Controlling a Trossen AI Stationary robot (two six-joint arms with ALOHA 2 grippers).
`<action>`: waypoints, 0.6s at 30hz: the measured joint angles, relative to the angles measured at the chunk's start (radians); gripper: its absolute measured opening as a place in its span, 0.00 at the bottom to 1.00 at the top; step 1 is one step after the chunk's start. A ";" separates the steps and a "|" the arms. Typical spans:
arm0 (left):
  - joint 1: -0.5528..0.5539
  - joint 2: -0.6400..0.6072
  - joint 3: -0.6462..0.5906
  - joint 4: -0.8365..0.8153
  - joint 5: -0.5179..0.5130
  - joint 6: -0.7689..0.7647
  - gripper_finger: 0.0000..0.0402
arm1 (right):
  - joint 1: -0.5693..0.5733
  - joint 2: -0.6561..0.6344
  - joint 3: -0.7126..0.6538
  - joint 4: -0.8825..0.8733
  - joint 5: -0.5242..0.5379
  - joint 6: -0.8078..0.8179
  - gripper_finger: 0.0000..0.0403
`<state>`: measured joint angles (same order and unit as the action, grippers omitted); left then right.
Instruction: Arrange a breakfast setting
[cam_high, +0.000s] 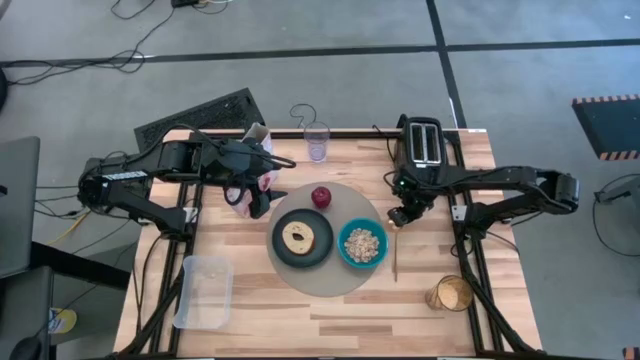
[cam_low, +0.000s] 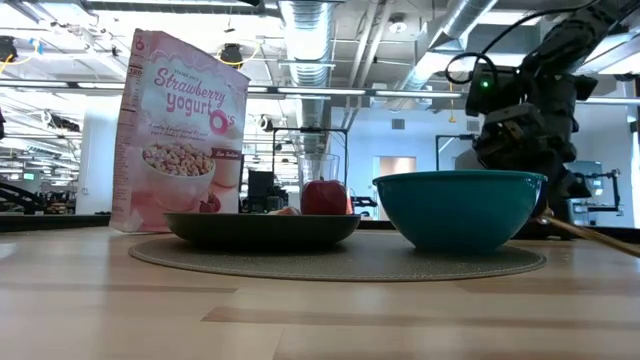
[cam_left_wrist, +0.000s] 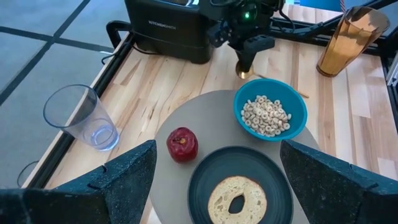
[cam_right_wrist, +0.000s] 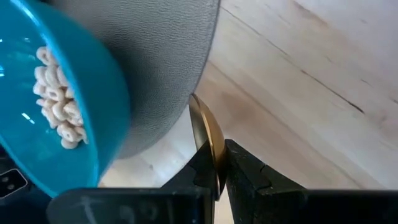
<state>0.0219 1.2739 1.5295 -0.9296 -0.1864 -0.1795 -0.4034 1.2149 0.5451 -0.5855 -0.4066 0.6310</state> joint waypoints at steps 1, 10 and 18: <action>0.000 0.000 0.000 0.000 0.000 0.000 0.81 | -0.004 0.000 -0.008 0.006 0.001 -0.003 0.12; 0.000 0.000 0.000 0.000 0.000 -0.017 0.81 | -0.011 0.000 -0.066 0.094 0.043 -0.006 0.12; 0.000 0.000 0.000 0.000 0.000 -0.019 0.81 | -0.011 0.000 -0.093 0.101 0.076 0.003 0.12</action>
<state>0.0219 1.2739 1.5295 -0.9291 -0.1860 -0.1986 -0.4147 1.2152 0.4522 -0.4846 -0.3306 0.6339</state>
